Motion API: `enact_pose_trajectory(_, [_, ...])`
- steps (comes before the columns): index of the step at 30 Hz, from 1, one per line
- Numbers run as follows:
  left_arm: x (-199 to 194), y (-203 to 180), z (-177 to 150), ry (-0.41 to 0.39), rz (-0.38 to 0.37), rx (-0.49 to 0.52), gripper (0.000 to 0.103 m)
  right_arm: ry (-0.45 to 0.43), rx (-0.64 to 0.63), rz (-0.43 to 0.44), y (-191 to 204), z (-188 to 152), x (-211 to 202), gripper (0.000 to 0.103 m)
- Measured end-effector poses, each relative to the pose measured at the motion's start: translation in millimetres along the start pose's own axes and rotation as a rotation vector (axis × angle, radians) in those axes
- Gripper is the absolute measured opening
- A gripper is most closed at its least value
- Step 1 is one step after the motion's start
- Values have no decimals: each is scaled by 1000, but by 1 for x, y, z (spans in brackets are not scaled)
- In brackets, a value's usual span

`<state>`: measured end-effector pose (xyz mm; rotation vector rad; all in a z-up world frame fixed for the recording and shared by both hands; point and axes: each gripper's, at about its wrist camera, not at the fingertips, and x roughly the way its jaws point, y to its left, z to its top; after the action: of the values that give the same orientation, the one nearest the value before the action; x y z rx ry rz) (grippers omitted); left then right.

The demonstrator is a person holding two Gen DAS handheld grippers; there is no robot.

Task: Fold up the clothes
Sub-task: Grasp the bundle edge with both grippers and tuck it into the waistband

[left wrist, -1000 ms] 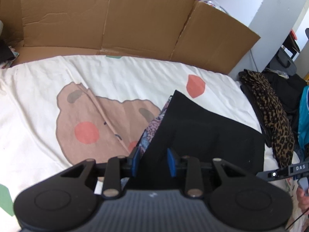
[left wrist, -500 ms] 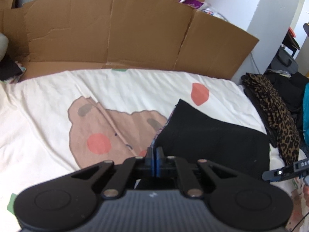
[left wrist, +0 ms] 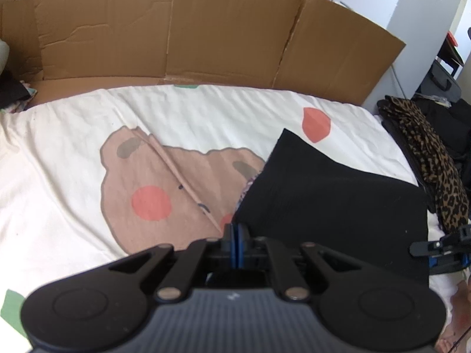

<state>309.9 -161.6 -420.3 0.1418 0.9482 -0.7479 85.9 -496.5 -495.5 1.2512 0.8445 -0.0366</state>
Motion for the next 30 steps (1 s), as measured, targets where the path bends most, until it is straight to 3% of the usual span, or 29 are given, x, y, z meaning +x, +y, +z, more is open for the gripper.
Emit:
enact_pose_trajectory(2, [-1, 0, 1, 5, -4, -3, 3, 5, -15, -6, 3, 2, 1, 9])
enact_pose_trajectory(4, [-4, 1, 4, 14, -19, -10, 5, 5, -32, -10, 6, 3, 0, 7])
enact_pose_trajectory(5, [-7, 3, 5, 10, -28, -16, 12, 4, -41, -9, 8, 2, -1, 7])
enact_pose_trajectory(8, [-16, 9, 6, -11, -47, -40, 54, 2, -51, -5, 10, 3, -5, 7])
enact_pose_trajectory(9, [-18, 11, 5, -11, -58, -48, 61, 2, -52, -4, 10, 3, -5, 7])
enact_pose_trajectory(16, [-3, 29, -11, 62, -136, -151, 62, 1, -58, -23, 13, 4, -4, 7])
enact_pose_trajectory(19, [1, 36, -16, 76, -181, -213, 55, -1, -68, -23, 14, 3, -6, 7])
enact_pose_trajectory(24, [1, 44, -17, 86, -185, -278, 35, -3, -87, -31, 18, 6, -9, 6])
enact_pose_trajectory(30, [0, 36, -23, 105, -196, -320, 30, -14, -123, -42, 28, 18, -19, 6])
